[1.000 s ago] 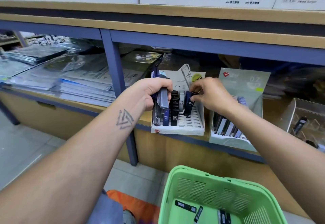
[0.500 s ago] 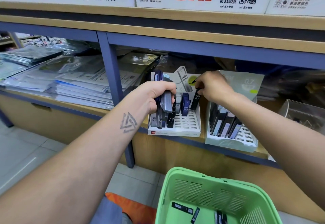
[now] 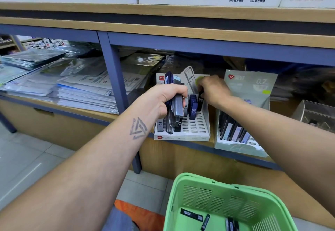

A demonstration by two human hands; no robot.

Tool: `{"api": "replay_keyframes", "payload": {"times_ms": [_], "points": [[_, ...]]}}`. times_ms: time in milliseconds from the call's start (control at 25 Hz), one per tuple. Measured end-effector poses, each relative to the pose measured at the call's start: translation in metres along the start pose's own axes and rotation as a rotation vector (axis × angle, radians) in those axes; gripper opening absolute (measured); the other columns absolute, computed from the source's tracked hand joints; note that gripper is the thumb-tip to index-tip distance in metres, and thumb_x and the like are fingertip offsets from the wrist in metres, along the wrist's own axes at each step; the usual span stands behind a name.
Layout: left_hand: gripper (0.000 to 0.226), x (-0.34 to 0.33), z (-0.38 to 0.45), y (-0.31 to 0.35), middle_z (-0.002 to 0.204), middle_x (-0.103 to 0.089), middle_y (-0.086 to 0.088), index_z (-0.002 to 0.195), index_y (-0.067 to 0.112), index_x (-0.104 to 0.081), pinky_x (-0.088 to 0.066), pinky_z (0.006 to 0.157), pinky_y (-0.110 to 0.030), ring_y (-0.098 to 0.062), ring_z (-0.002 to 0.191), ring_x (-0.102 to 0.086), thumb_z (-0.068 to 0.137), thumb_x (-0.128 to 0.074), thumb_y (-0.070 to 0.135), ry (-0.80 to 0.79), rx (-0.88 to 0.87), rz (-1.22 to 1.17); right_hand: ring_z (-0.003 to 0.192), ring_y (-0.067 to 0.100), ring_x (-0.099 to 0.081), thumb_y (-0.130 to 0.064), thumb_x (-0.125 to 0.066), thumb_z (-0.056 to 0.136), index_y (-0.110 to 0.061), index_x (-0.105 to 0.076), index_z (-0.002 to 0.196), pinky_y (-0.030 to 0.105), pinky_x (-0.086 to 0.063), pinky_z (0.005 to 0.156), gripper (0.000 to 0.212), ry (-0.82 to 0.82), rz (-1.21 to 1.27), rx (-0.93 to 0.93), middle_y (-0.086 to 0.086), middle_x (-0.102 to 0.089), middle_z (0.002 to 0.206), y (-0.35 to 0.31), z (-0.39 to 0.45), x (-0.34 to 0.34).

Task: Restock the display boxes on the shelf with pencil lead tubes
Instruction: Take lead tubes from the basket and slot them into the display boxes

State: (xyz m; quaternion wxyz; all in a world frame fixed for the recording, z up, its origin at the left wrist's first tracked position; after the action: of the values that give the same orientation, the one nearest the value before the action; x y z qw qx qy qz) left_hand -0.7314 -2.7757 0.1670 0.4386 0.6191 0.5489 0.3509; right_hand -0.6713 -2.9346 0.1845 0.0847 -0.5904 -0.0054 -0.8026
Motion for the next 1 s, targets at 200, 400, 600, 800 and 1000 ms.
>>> {"api": "replay_keyframes", "payload": {"times_ms": [200,400,600,800,1000], "points": [[0.013,-0.003,0.0,0.0,0.058,-0.058,-0.011,0.072,0.007,-0.057,-0.052,0.045,-0.023,-0.017,0.042,-0.056,0.081,-0.061,-0.002,-0.01,0.003,-0.007,0.092,0.031,-0.065,0.004,-0.07,0.082,-0.022,-0.06,0.073,0.029,-0.046,0.073,0.029,-0.07,0.083,-0.008,0.007,-0.065,0.097,0.0,0.003,-0.004],[0.012,-0.003,0.002,-0.001,0.059,-0.058,-0.011,0.074,0.007,-0.058,-0.052,0.045,-0.024,-0.017,0.043,-0.056,0.081,-0.062,-0.002,-0.012,0.009,-0.005,0.098,0.037,-0.066,-0.002,-0.061,0.091,-0.013,-0.068,0.101,0.038,-0.055,0.082,0.016,0.019,-0.035,-0.025,0.016,-0.067,0.106,0.001,0.002,-0.006],[0.014,-0.004,0.002,-0.001,0.058,-0.058,-0.011,0.071,0.006,-0.058,-0.051,0.043,-0.025,-0.018,0.045,-0.055,0.082,-0.061,-0.003,-0.015,0.018,-0.009,0.102,0.041,-0.065,0.005,-0.054,0.091,-0.007,-0.064,0.111,0.037,-0.049,0.075,0.025,-0.046,-0.186,-0.036,0.018,-0.065,0.112,-0.003,-0.003,-0.007],[0.017,-0.008,0.004,-0.007,0.058,-0.059,-0.01,0.068,0.006,-0.059,-0.052,0.046,-0.024,-0.017,0.046,-0.056,0.083,-0.061,-0.001,-0.049,0.038,-0.015,0.099,0.035,-0.065,-0.004,-0.061,0.089,-0.011,-0.064,0.111,0.036,-0.048,0.071,0.023,-0.132,-0.207,-0.008,0.014,-0.064,0.11,-0.016,-0.015,0.006],[0.017,-0.014,0.005,-0.014,0.061,-0.06,-0.007,0.07,0.007,-0.061,-0.051,0.047,-0.025,-0.016,0.051,-0.057,0.083,-0.064,-0.002,-0.085,0.072,-0.047,0.094,0.025,-0.072,-0.007,-0.066,0.09,-0.02,-0.076,0.099,0.035,-0.058,0.084,0.019,-0.099,0.603,-0.134,0.004,-0.076,0.1,-0.012,-0.038,0.041]]}}
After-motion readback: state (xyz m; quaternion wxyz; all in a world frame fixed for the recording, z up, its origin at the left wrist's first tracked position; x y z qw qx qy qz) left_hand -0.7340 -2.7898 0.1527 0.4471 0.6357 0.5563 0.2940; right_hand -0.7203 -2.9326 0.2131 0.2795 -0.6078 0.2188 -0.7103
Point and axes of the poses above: each hand's wrist, its own z-axis towards the middle knuckle, its own x-axis out of the back of the hand, y = z × x, the point moved 7 cm from there along z, towards the middle knuckle
